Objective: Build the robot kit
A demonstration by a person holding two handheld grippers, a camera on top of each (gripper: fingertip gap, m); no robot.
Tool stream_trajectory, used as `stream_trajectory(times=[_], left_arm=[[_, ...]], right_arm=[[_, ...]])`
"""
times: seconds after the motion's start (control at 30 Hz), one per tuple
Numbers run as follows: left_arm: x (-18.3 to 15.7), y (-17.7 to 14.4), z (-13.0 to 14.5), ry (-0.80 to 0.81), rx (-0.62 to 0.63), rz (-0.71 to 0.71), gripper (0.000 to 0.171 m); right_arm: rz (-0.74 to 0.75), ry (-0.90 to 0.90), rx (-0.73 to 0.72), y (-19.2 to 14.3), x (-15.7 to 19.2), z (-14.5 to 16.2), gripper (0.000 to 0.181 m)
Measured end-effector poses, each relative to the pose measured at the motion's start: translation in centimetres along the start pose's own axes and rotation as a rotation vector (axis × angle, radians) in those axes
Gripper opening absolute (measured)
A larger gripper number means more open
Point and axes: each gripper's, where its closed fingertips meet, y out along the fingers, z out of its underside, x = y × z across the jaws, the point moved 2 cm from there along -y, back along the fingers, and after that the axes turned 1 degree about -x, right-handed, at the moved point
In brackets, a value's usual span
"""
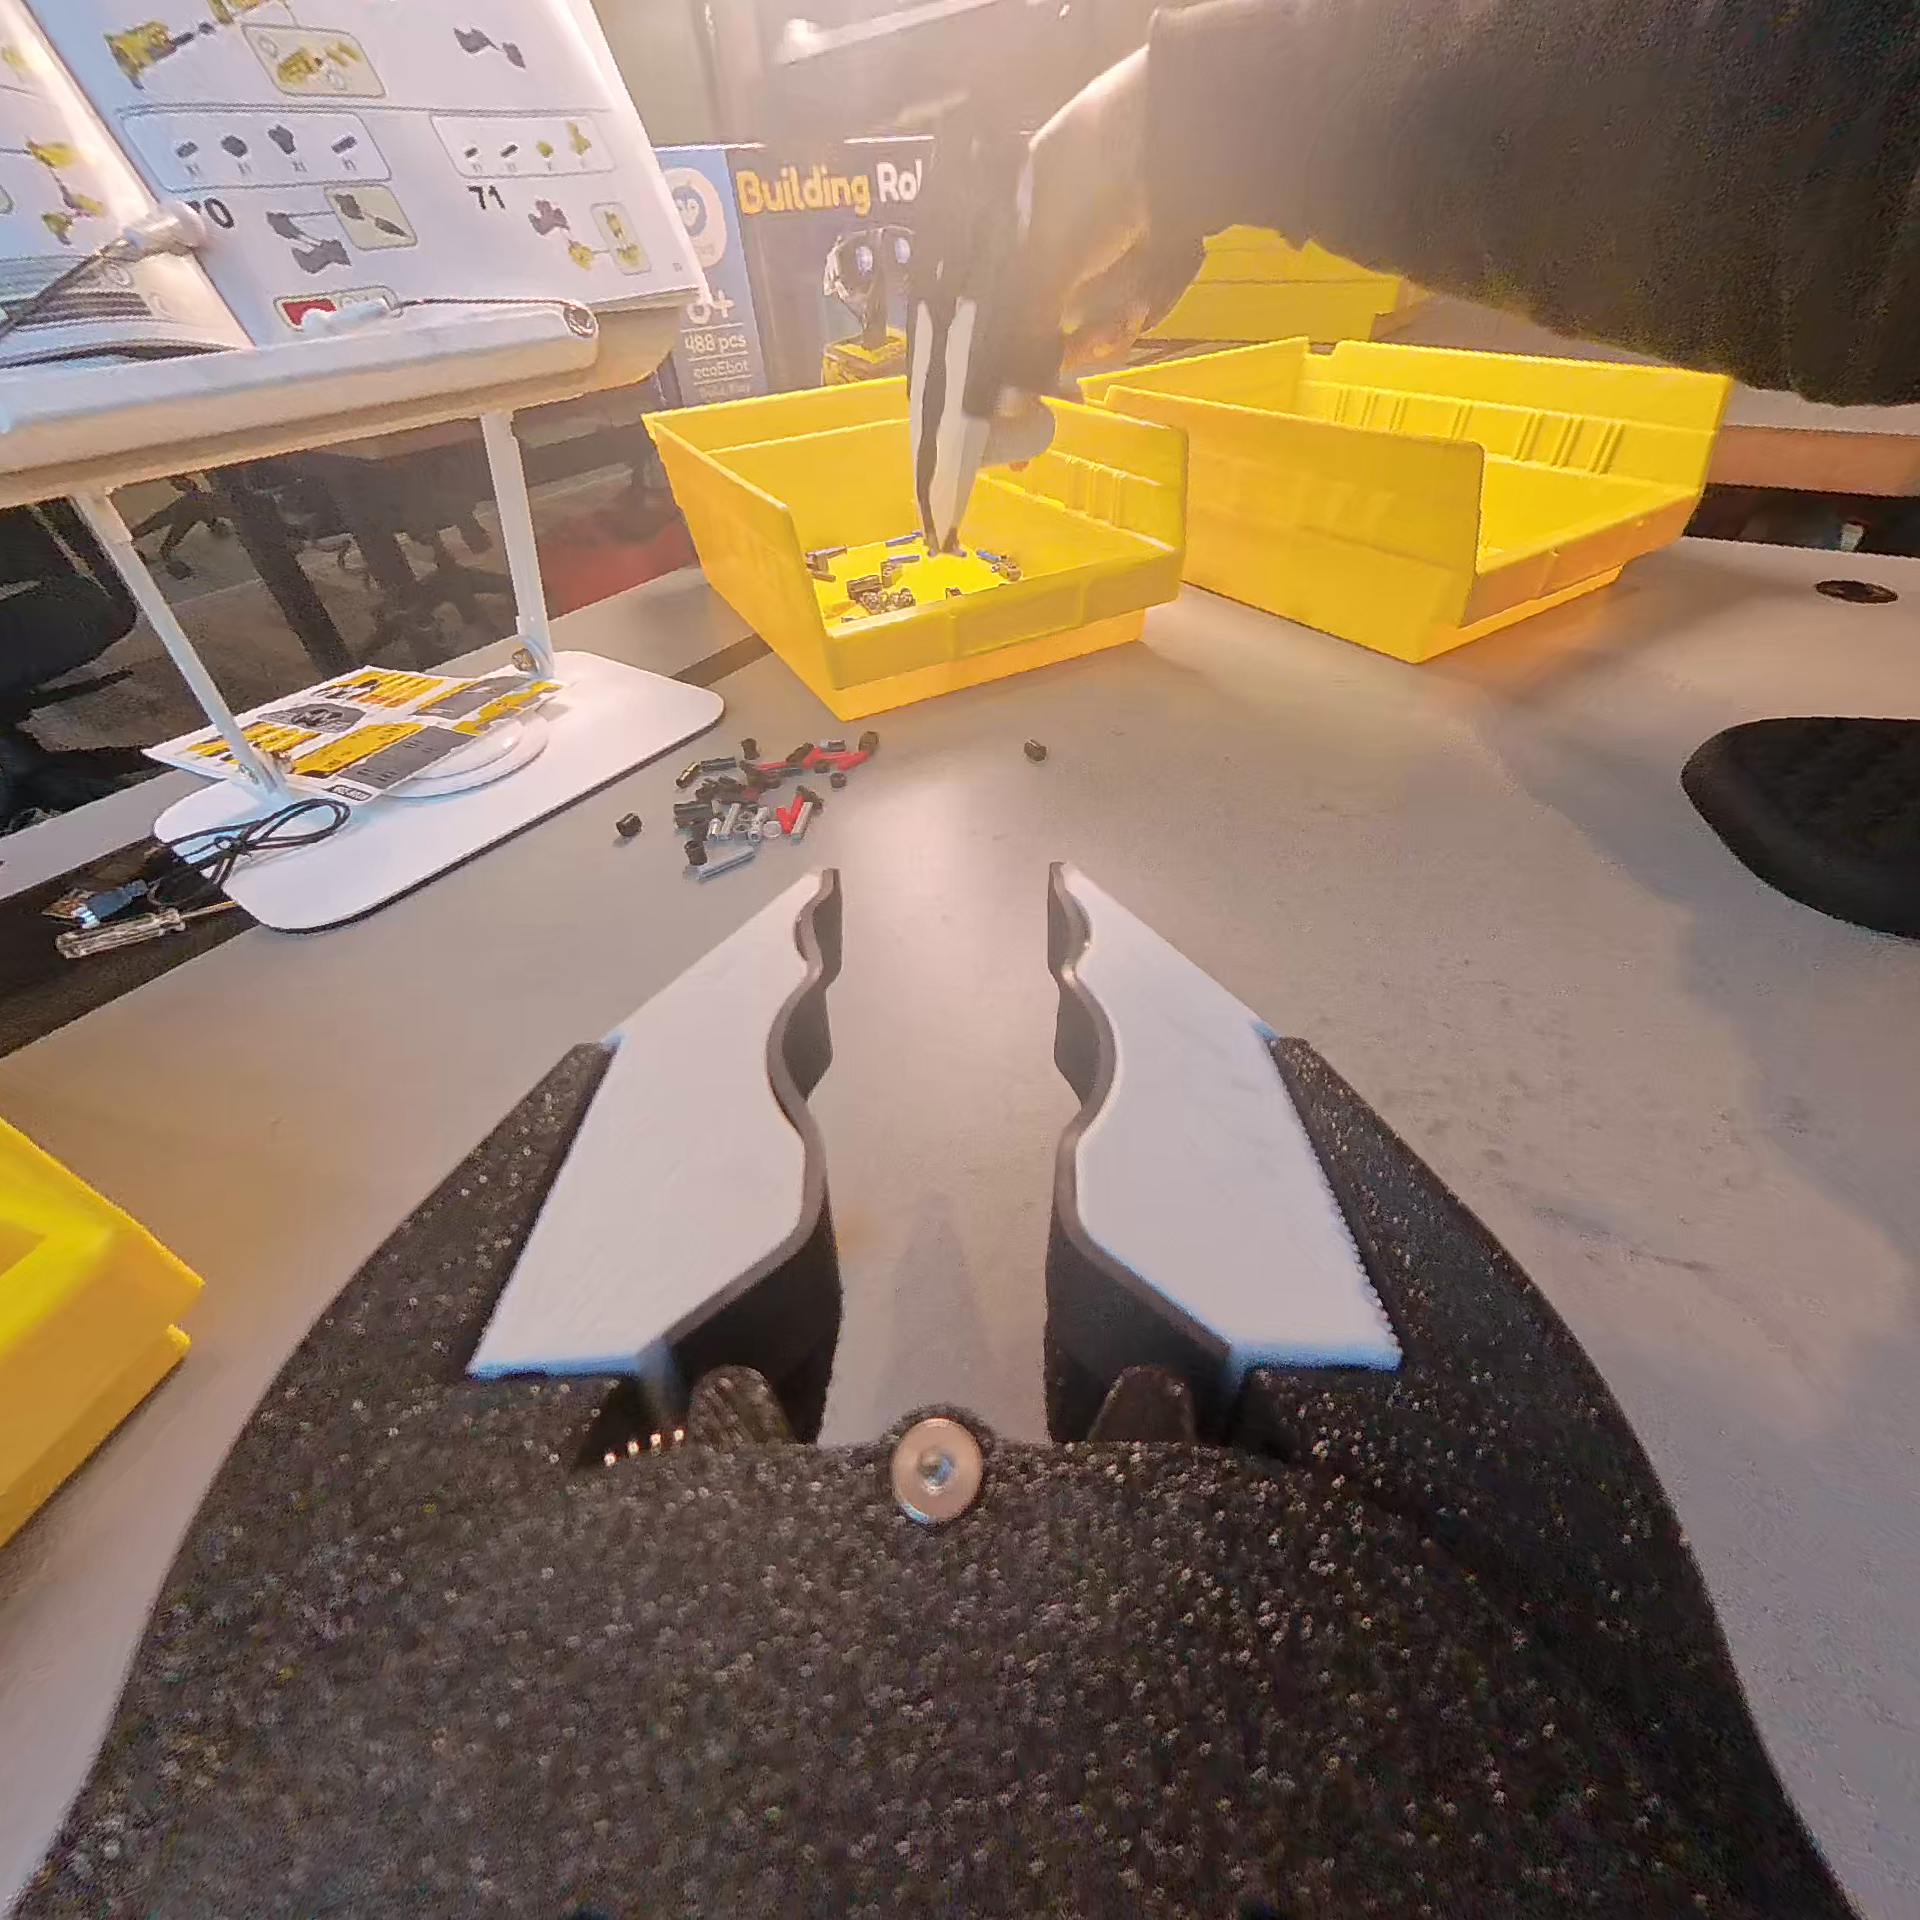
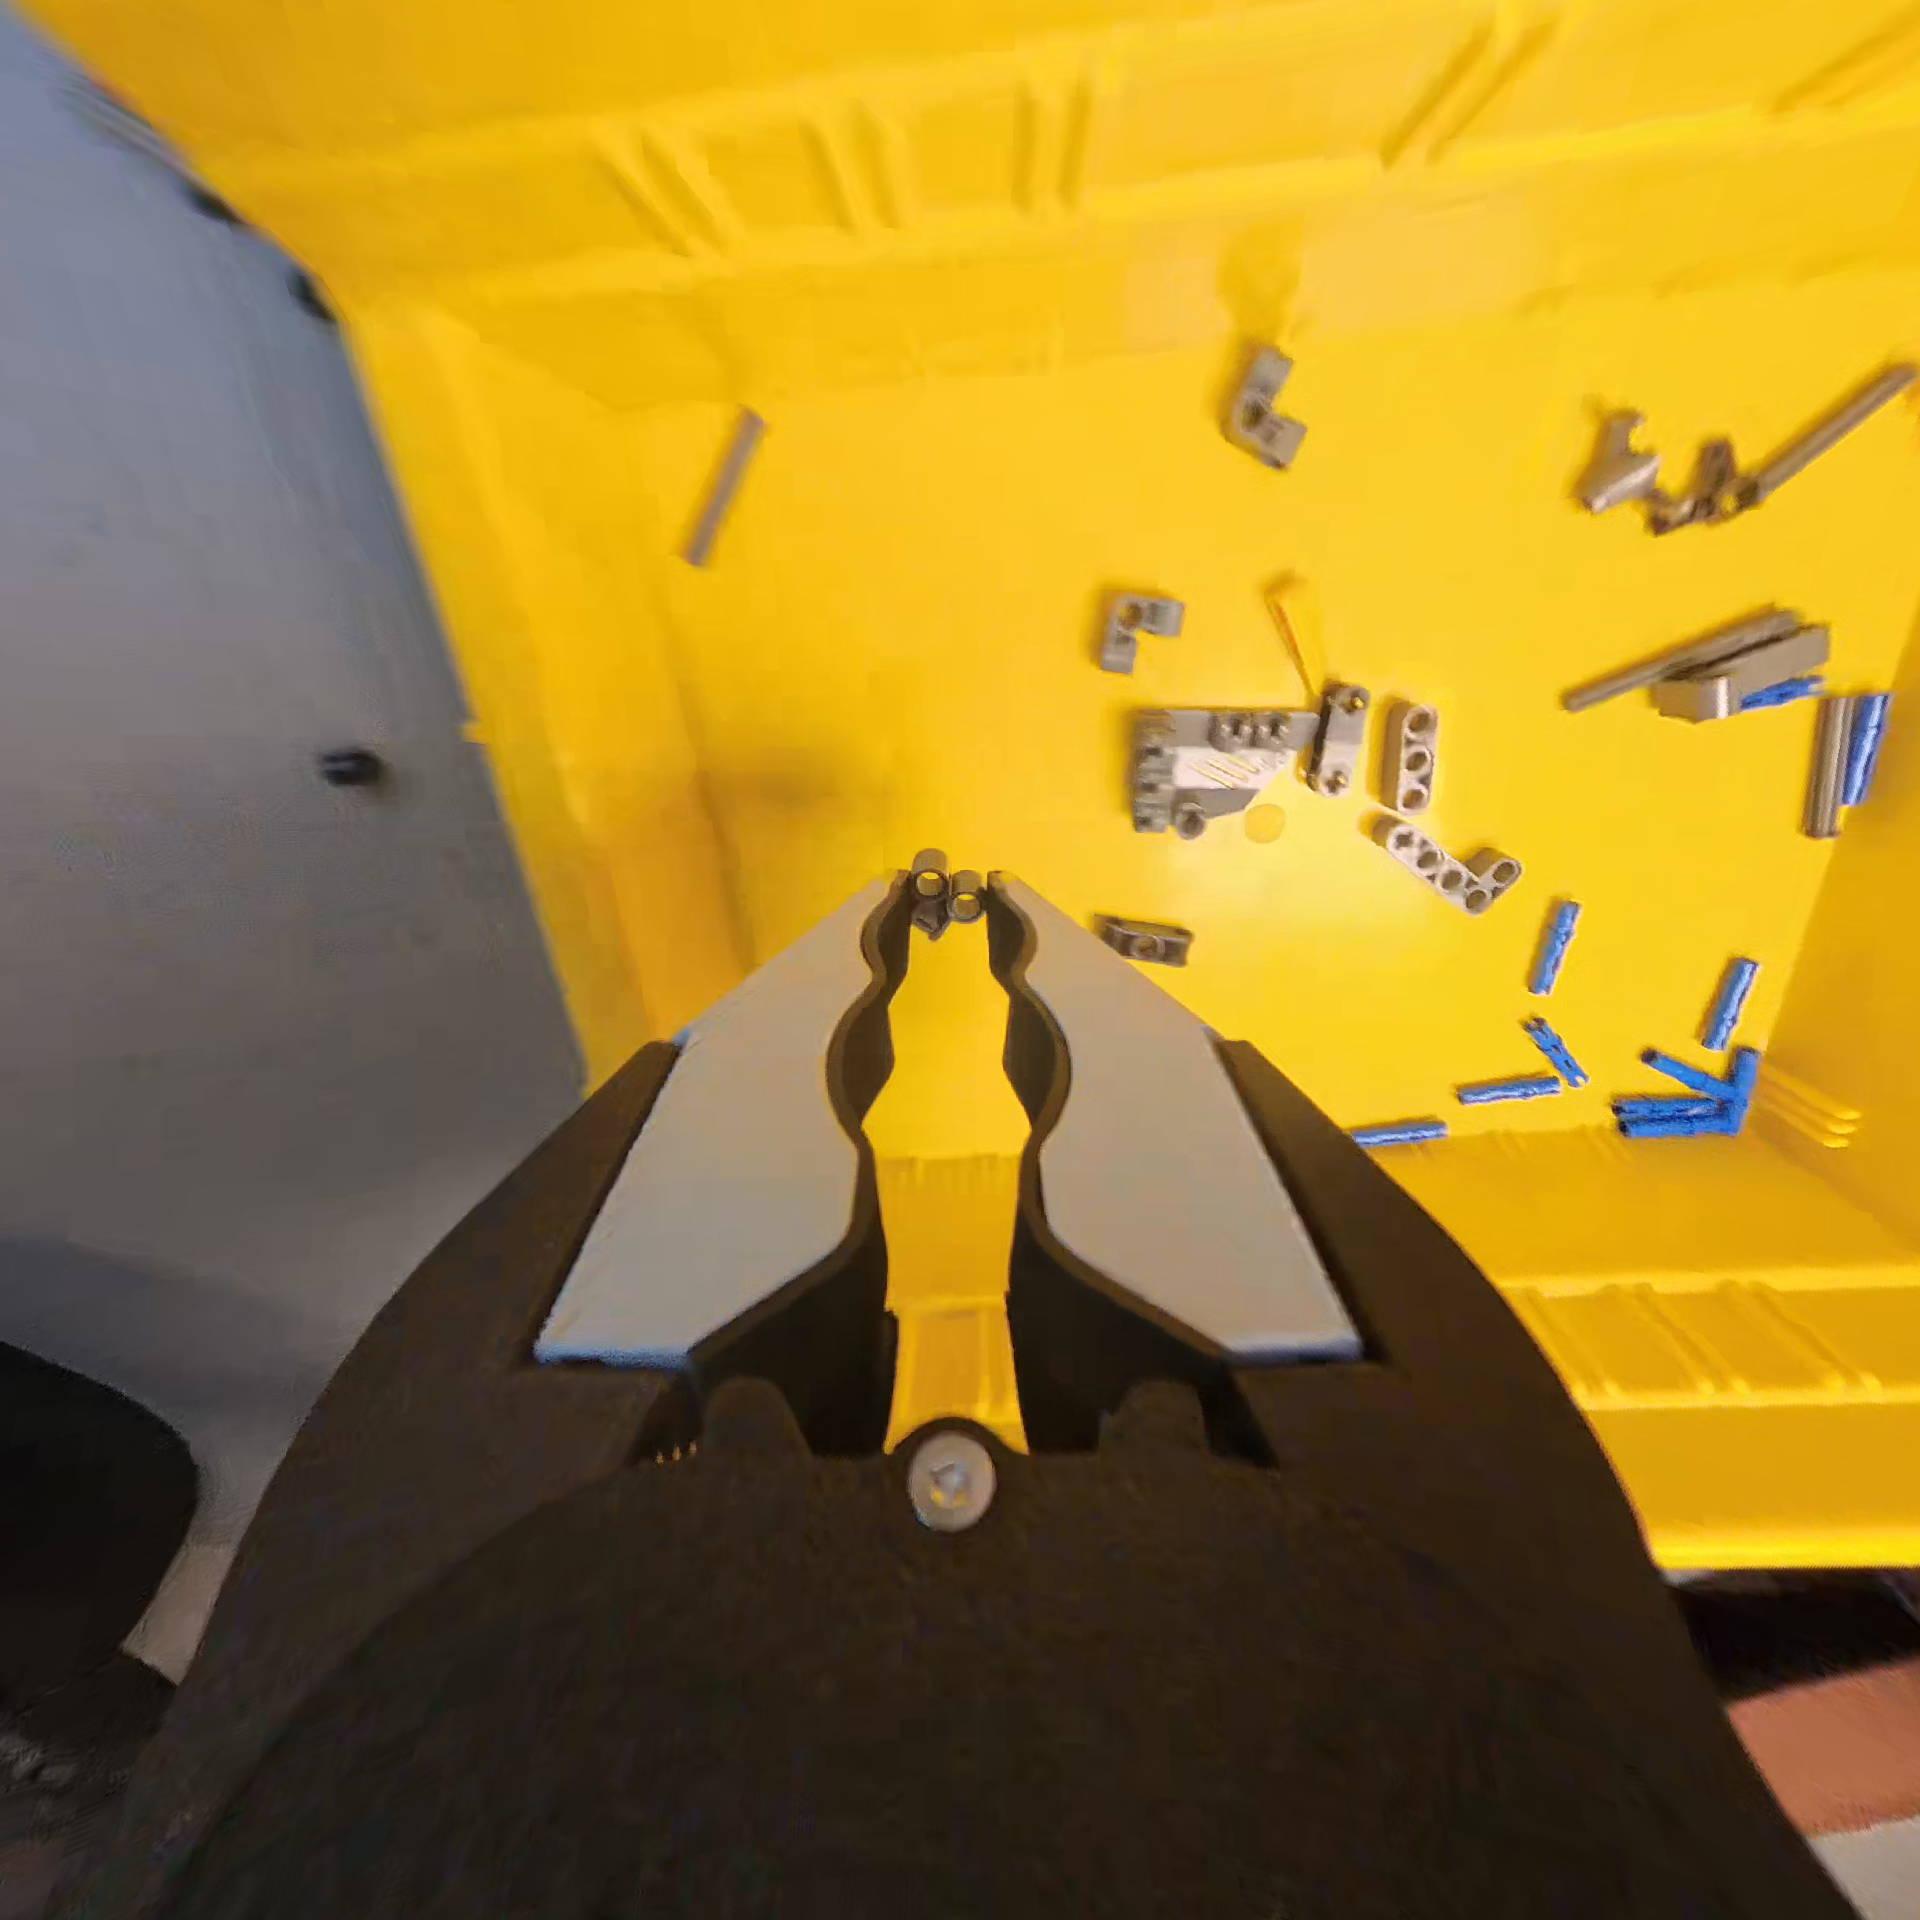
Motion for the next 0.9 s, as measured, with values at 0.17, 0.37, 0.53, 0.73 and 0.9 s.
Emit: stream_trajectory(times=[0.17,0.37,0.53,0.73,0.9], left_arm=[[-1.3,0.4,0.1,0.006,0.021,0.061,0.04],[-4.4,1.2,-1.1,0.003,-0.015,0.146,0.033],[-6.0,1.1,-2.9,0.071,-0.095,0.105,0.023],[-5.6,0.6,-3.8,0.174,-0.11,0.005,0.021],[-5.5,0.4,-3.9,0.259,-0.107,-0.029,0.011]], right_arm=[[-0.212,-0.136,-0.524,-6.2,12.4,-4.4,0.014],[-0.594,0.036,-1.136,-7.8,27.5,-6.6,0.014],[-0.947,0.384,-1.339,-6.3,32.1,-7.6,0.014],[-1.083,0.495,-1.326,-5.3,33.1,-7.6,0.013],[-1.122,0.521,-1.293,-4.5,33.9,-7.6,0.014]])
